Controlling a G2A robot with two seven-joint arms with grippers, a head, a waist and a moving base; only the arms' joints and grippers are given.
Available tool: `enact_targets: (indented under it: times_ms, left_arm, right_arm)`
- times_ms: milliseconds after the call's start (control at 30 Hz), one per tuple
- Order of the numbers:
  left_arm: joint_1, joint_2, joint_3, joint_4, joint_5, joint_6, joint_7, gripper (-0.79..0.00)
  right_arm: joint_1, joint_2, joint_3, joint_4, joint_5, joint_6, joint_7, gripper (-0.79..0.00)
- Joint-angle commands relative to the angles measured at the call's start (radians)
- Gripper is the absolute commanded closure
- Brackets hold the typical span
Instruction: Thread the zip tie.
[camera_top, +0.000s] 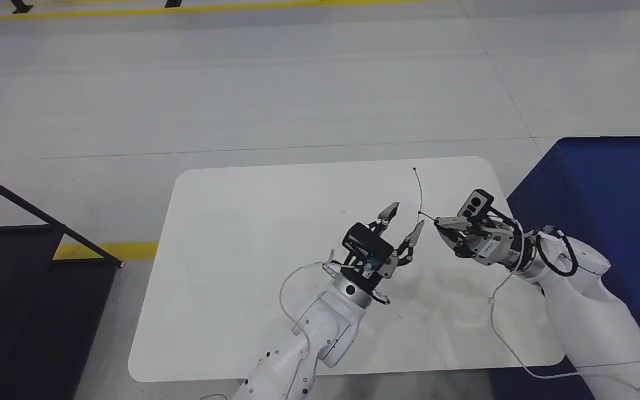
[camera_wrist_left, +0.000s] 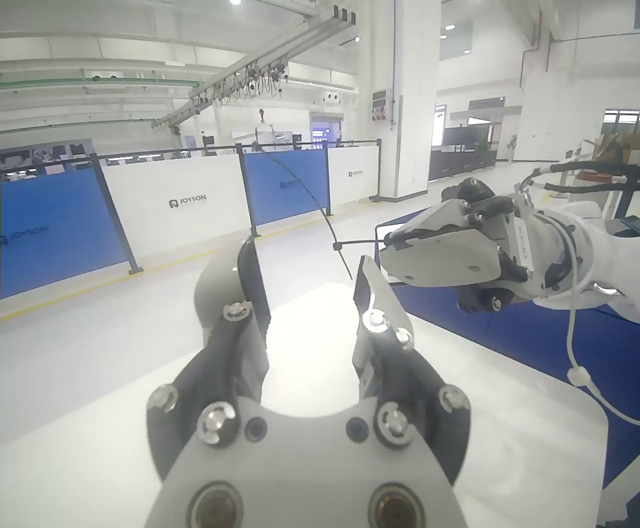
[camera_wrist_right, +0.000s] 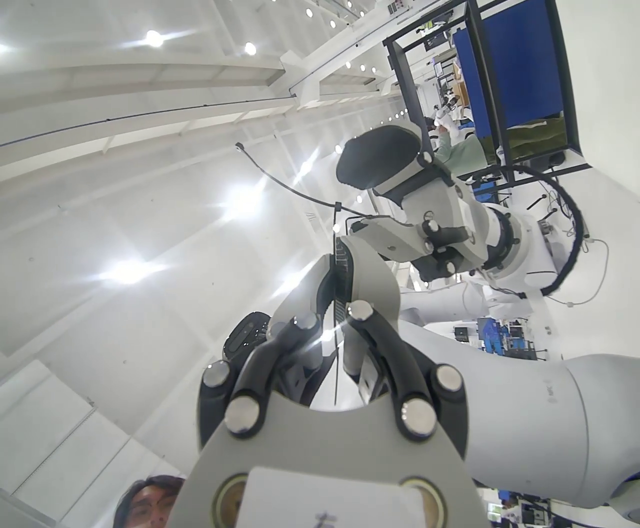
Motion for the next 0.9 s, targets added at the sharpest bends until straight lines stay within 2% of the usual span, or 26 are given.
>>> enact_targets:
  times_ms: [0,200,533,867]
  left_arm:
    - [-0.004,-0.002,0.002,0.005,-0.007,-0.001,-0.005,-0.311]
    - [-0.010,-0.006,0.006,0.014,-0.012,-0.007,-0.007,-0.277]
    - [-0.012,-0.009,0.007,0.012,-0.013,-0.019,-0.006,-0.092]
    - [-0.007,-0.010,0.002,0.008,-0.026,-0.042,-0.003,-0.111]
  right_arm:
    - [0.000,0.000,0.000,0.000,0.000,0.000,0.000,0.000]
    - [0.000,0.000,0.000,0.000,0.000,0.000,0.000,0.000]
    - [0.000,0.000,0.000,0.000,0.000,0.000,0.000,0.000]
    - [0.000,0.000,0.000,0.000,0.000,0.000,0.000,0.000]
